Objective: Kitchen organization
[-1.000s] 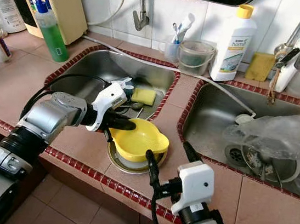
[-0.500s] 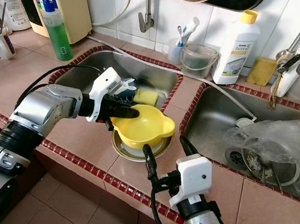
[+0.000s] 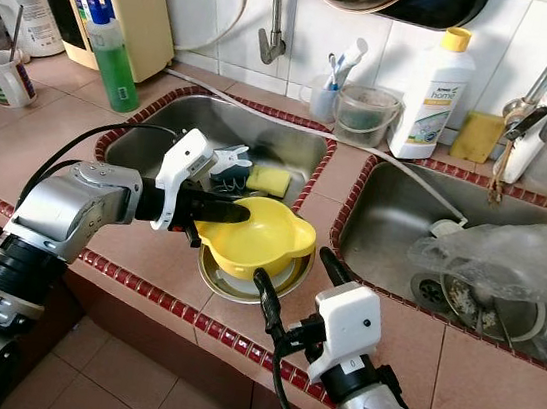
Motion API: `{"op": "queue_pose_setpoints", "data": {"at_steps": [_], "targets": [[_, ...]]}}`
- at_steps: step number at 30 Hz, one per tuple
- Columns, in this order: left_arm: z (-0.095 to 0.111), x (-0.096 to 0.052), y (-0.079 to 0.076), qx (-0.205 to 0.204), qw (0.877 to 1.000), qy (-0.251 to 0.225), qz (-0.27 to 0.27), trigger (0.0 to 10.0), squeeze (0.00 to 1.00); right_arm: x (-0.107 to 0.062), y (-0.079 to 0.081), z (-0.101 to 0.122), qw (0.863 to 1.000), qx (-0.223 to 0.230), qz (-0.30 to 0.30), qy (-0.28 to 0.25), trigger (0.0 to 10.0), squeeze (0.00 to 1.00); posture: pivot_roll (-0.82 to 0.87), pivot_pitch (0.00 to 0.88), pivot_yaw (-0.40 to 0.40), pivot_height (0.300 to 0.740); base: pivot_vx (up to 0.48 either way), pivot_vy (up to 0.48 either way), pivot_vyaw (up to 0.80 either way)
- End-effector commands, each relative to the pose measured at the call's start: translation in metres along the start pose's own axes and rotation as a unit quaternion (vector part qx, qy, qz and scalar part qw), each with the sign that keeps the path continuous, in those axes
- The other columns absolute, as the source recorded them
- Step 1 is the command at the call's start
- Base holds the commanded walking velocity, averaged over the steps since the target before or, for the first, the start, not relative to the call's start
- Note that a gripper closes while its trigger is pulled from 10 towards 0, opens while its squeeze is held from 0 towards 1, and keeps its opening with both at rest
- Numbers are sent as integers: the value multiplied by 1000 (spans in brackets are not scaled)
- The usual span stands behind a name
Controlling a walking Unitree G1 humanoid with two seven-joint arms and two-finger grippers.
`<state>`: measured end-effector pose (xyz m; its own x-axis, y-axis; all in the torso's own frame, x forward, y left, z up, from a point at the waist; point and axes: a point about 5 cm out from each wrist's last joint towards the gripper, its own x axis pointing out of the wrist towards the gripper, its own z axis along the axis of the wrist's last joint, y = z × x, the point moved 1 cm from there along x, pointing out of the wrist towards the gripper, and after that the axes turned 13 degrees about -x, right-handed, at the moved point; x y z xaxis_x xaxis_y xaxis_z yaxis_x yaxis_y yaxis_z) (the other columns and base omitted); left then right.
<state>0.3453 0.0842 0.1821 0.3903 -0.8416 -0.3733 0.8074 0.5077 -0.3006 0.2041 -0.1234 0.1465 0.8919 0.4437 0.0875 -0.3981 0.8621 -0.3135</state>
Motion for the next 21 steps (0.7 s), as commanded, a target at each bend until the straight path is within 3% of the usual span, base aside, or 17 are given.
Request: {"op": "queue_pose_setpoints", "data": {"at_steps": [1, 5, 21], "targets": [[-6, 8, -13, 16, 999, 20, -29, 10000, 0, 2, -5, 0, 1000, 2, -20, 3, 10000, 0, -88, 31, 72, 740, 0, 0, 0], [-3, 8, -22, -9, 998, 11, -57, 10000, 0, 2, -6, -1, 1000, 1, -24, 5, 10000, 0, -88, 41, 76, 740, 0, 0, 0], [23, -2, -29, -95, 991, -29, -88, 10000, 0, 1, -13, -14, 998, -40, -37, 35, 10000, 0, -75, 47, 79, 740, 0, 0, 0]]}}
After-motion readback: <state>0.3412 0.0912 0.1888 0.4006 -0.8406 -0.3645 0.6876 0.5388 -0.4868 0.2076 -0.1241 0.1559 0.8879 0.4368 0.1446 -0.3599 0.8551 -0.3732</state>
